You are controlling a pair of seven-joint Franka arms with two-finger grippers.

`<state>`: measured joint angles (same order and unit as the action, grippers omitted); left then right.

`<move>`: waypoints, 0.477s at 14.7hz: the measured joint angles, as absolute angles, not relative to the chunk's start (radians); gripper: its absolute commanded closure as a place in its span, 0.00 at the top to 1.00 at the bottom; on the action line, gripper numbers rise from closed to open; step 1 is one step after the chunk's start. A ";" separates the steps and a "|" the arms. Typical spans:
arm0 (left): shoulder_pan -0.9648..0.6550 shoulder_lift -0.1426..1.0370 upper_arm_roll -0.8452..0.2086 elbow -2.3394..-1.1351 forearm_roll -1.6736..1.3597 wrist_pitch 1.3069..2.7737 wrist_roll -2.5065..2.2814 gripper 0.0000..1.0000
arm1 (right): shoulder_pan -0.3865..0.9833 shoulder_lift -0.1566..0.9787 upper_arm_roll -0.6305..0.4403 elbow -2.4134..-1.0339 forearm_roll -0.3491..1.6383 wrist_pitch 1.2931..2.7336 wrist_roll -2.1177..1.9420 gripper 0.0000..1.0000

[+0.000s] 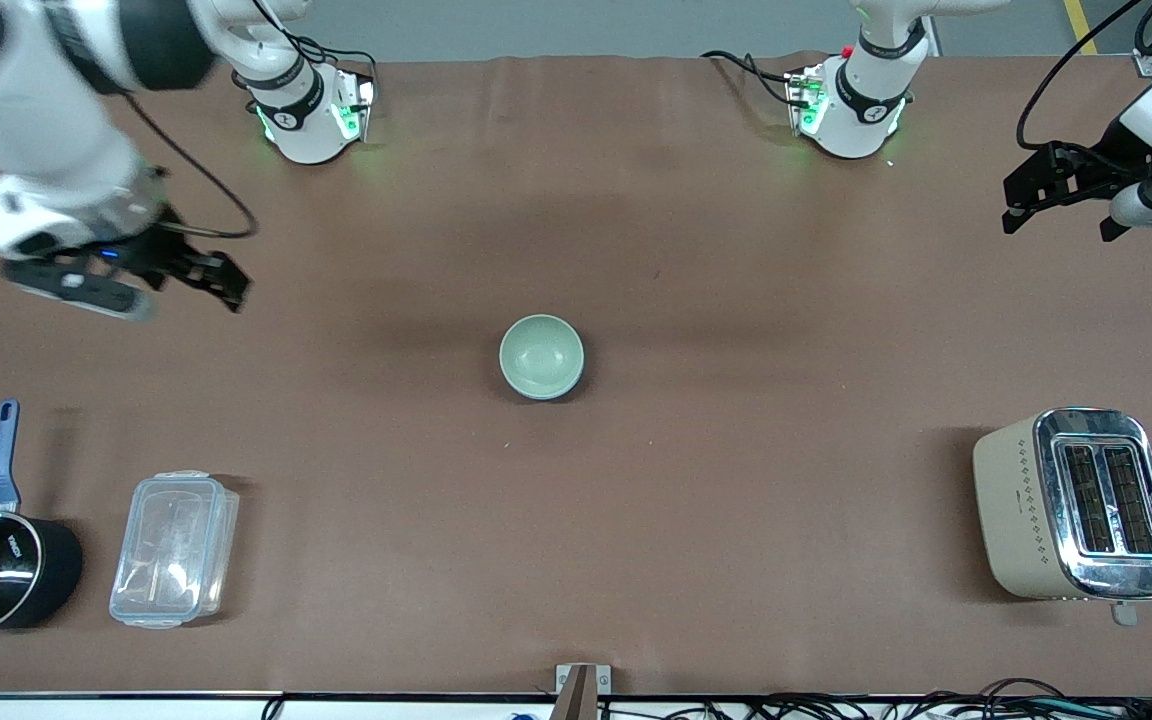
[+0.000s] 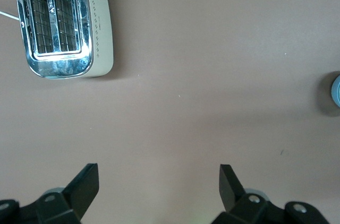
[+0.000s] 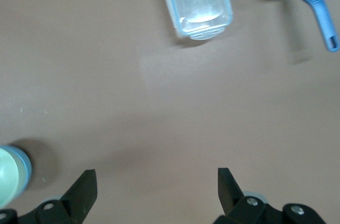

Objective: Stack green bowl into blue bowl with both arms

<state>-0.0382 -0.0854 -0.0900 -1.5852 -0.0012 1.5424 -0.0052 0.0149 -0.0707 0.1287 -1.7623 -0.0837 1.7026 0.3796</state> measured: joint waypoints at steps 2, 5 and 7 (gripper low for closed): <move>-0.038 -0.085 -0.090 -1.585 -0.001 1.543 -0.005 1.00 | 0.013 -0.069 0.035 -1.689 -0.056 1.620 0.220 1.00; -0.038 -0.086 -0.090 -1.585 -0.001 1.544 -0.005 1.00 | 0.012 -0.066 -0.038 -1.578 -0.042 1.538 0.087 1.00; -0.038 -0.086 -0.090 -1.585 -0.001 1.545 -0.003 1.00 | 0.013 -0.058 -0.040 -1.495 -0.041 1.488 0.076 1.00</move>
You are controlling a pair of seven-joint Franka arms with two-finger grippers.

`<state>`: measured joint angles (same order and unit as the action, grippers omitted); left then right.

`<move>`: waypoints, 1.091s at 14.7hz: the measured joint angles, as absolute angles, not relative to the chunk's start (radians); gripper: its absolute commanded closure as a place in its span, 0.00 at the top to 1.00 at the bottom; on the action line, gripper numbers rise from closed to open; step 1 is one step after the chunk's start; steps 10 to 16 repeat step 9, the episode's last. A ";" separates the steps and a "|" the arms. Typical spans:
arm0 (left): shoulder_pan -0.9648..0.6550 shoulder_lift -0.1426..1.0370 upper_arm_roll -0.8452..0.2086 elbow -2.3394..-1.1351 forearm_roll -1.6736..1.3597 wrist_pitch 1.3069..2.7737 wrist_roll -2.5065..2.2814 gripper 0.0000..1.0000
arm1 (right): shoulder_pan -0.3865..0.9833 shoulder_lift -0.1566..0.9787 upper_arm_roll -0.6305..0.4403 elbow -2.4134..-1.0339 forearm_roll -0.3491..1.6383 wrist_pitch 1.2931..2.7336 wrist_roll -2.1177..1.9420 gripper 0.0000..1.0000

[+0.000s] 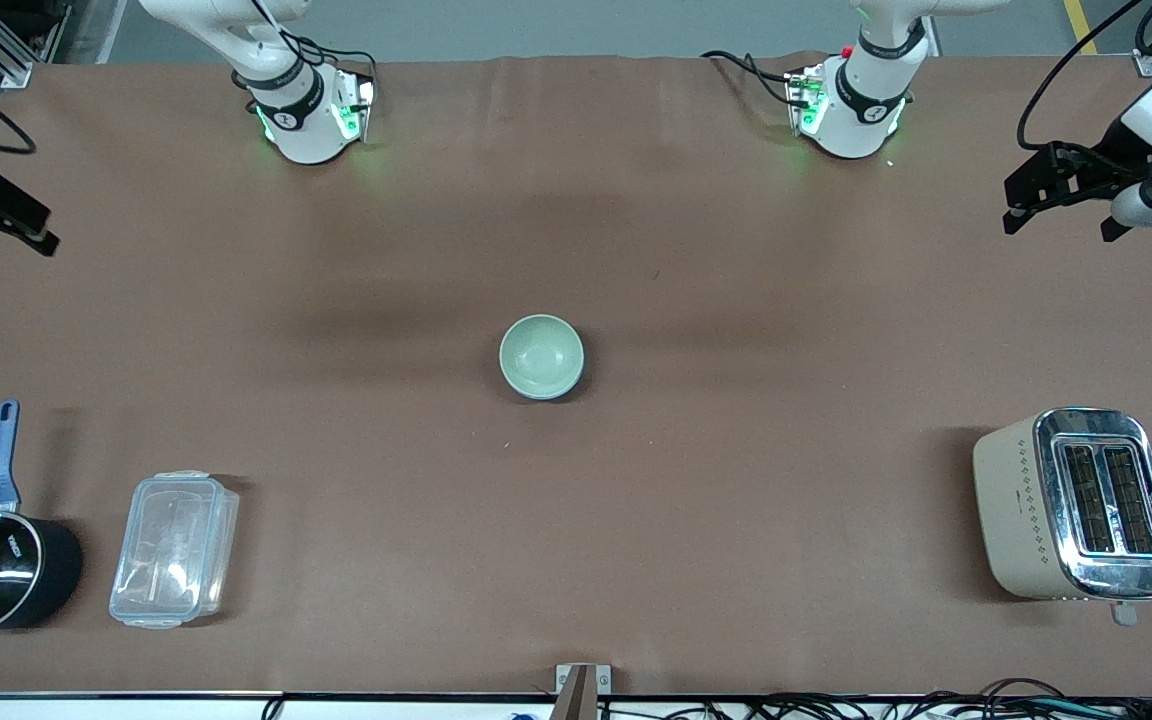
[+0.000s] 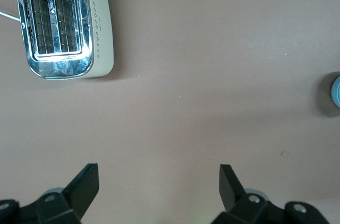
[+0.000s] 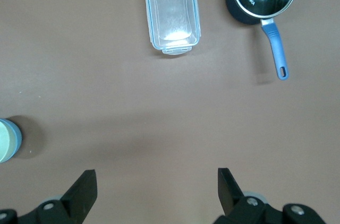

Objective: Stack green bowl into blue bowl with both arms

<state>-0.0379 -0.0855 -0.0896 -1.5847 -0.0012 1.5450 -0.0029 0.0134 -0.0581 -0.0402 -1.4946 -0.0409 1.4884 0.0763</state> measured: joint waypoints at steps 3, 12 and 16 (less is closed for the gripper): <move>-0.037 -0.086 -0.089 -1.583 -0.001 1.546 -0.002 1.00 | 0.017 -0.022 -0.037 -1.434 -0.025 1.455 0.076 1.00; -0.034 -0.085 -0.089 -1.569 -0.001 1.548 -0.002 1.00 | 0.017 0.009 -0.037 -1.424 -0.005 1.448 0.076 1.00; -0.034 -0.085 -0.089 -1.569 -0.001 1.548 -0.002 1.00 | 0.017 0.009 -0.037 -1.424 -0.005 1.448 0.076 1.00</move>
